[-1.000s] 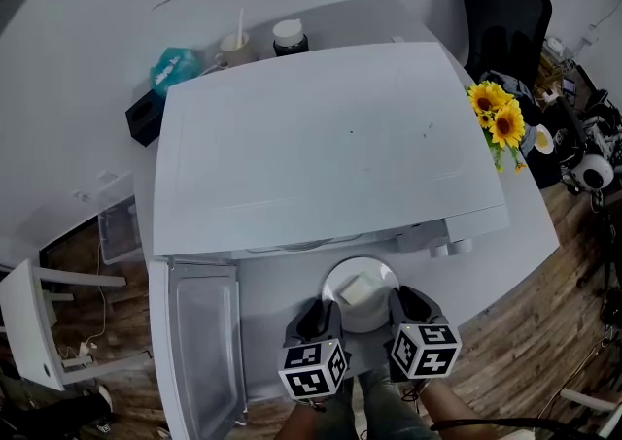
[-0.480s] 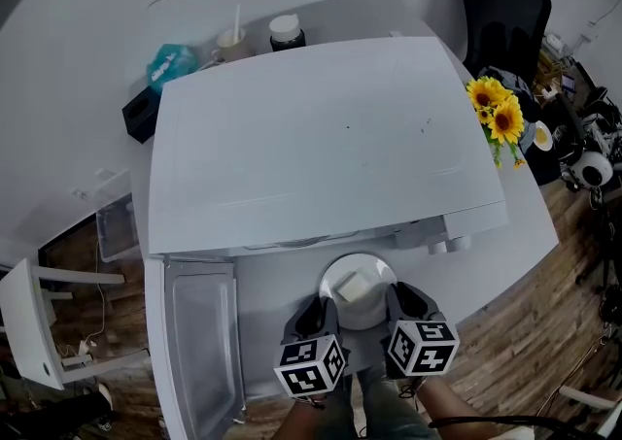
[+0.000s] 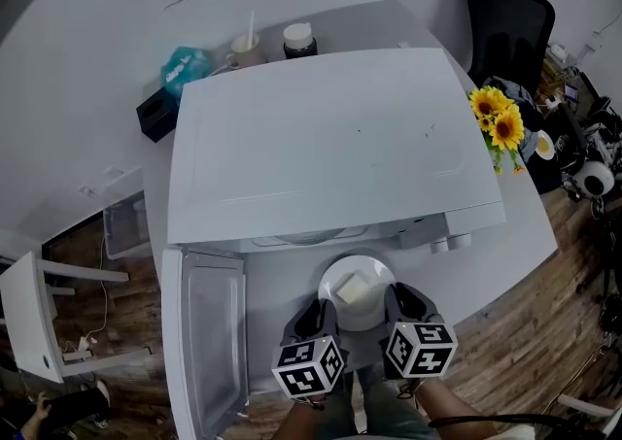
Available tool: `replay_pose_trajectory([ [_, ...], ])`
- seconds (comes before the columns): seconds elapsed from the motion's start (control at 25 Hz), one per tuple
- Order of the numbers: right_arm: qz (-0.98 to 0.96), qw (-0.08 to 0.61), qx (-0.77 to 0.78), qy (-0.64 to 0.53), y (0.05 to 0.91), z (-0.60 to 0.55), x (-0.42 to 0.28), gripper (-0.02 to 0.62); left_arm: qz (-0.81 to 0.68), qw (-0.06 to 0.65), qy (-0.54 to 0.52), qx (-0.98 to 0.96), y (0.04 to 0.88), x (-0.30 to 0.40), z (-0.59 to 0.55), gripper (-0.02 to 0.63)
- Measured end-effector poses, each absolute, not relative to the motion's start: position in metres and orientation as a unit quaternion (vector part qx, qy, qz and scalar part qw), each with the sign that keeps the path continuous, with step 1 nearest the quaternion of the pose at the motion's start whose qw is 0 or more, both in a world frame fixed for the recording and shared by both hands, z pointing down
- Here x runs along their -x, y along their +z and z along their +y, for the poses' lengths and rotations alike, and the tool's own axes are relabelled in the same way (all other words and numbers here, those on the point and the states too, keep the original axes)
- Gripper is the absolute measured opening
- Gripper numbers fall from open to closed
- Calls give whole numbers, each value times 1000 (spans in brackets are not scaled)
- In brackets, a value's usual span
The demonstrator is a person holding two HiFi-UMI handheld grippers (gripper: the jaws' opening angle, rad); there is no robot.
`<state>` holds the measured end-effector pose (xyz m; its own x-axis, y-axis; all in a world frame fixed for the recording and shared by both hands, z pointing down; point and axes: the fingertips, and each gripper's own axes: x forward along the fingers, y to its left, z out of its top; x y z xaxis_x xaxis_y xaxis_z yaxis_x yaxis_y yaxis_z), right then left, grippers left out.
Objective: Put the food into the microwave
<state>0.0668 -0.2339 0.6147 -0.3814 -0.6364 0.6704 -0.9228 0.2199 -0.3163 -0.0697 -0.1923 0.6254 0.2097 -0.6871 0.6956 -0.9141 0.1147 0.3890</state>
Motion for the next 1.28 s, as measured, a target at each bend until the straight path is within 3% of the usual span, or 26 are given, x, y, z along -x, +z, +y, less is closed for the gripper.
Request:
replay_pose_trajectory([
  [1.28,-812,168,-469,304,524,-221,-9,61,-665,391,61,-634,536,122,-162,72],
])
